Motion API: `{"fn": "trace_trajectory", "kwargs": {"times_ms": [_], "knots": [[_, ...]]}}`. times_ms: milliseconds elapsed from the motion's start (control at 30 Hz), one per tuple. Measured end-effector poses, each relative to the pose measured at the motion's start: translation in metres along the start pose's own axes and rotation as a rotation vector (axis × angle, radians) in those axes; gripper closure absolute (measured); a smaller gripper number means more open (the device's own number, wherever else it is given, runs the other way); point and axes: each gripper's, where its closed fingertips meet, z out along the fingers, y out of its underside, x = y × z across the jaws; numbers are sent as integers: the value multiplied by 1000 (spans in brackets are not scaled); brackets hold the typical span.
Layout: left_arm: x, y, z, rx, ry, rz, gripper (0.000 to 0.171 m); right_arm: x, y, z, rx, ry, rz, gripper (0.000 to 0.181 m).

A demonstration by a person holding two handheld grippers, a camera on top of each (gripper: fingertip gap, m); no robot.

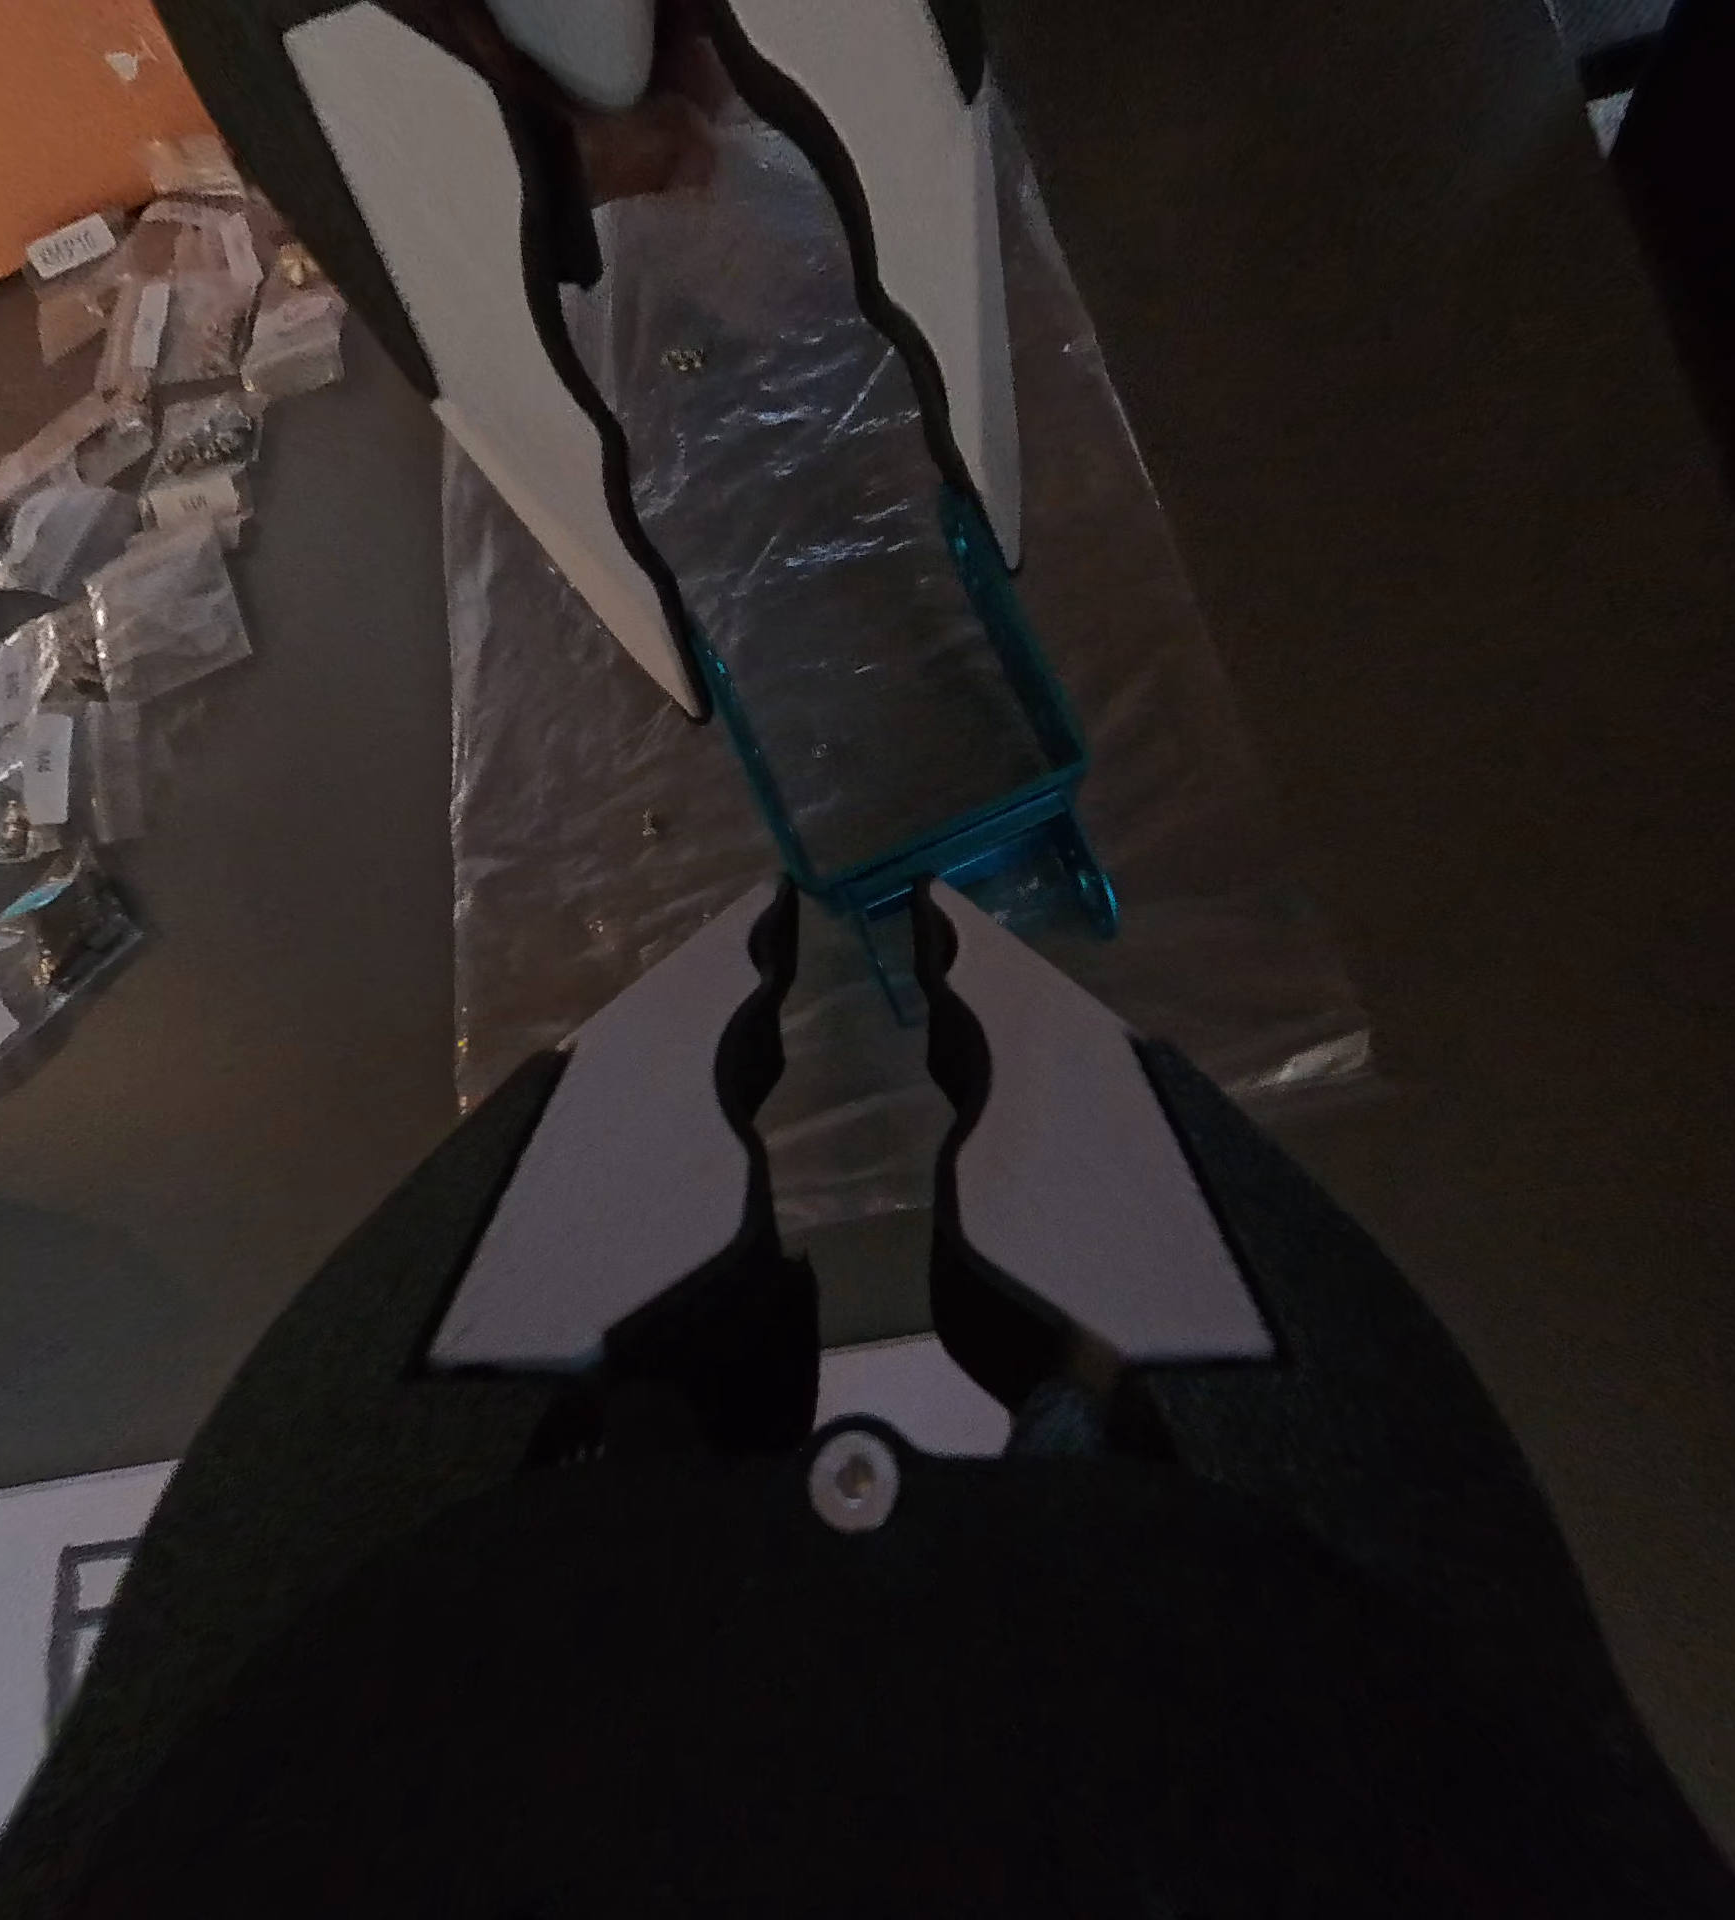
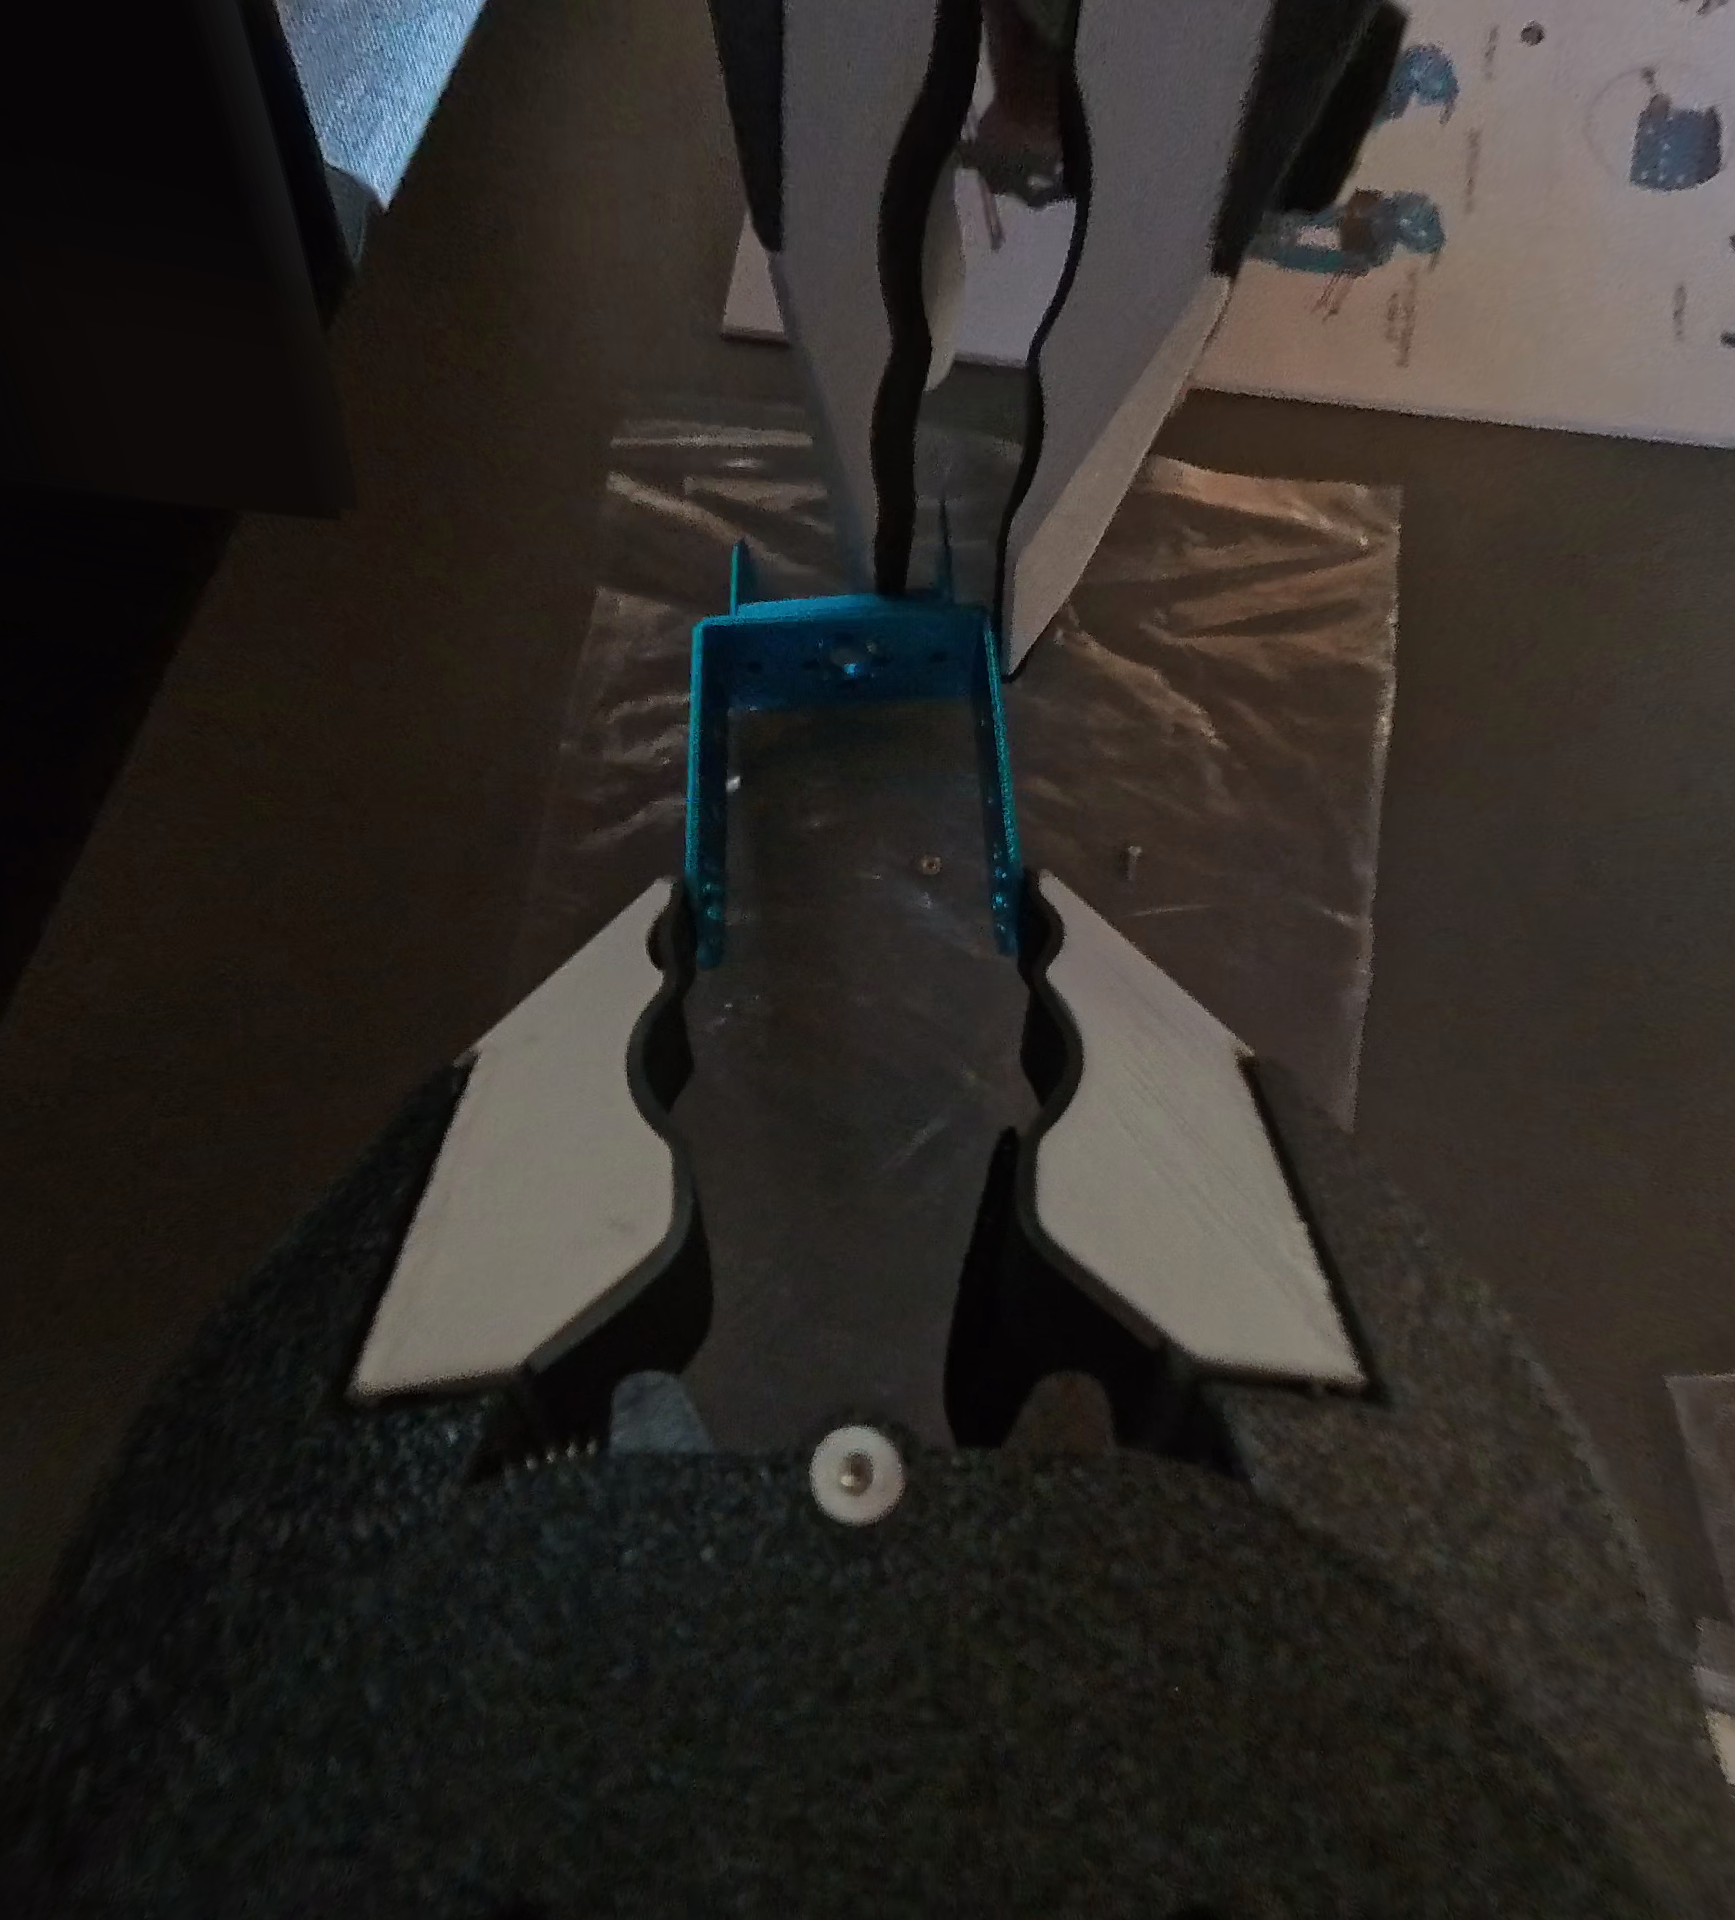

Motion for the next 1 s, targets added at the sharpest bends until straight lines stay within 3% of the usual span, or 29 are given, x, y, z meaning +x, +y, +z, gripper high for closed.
{"fn": "trace_trajectory", "kwargs": {"times_ms": [133,300,433,500,667,1000], "knots": [[5,2,-1,-28,-3,28,150,-3,9,12,-60,-8,-13,118],[6,3,-4,-27,-6,26,151,-2,7,14,-32,-23,-17,118],[6,4,-3,-26,-8,21,150,-3,8,2,-63,-19,-16,104],[6,4,-4,-26,-12,23,150,-2,1,-9,-27,-8,-15,111],[6,4,-7,-10,2,8,149,4,-6,-14,3,-15,49,151],[6,0,-6,22,20,-33,140,2,-8,3,-90,58,-63,167]]}}
